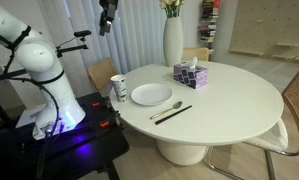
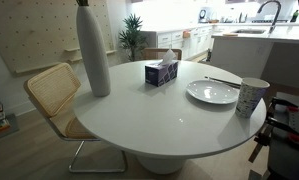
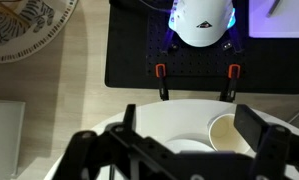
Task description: Move the cup backward
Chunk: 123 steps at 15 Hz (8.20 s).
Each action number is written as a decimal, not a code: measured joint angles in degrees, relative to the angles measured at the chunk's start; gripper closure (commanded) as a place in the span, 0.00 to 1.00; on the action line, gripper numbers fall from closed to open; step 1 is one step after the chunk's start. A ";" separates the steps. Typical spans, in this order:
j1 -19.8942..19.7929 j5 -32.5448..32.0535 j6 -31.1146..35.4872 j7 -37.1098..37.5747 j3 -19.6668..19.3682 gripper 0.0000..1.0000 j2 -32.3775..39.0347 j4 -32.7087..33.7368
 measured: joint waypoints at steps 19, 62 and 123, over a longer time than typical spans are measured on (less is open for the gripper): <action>10.89 10.55 24.29 1.09 7.68 0.00 -2.68 -22.50; 9.36 10.58 55.70 4.21 8.37 0.51 22.91 -23.48; 14.45 1.42 29.79 14.10 9.85 0.99 58.26 35.01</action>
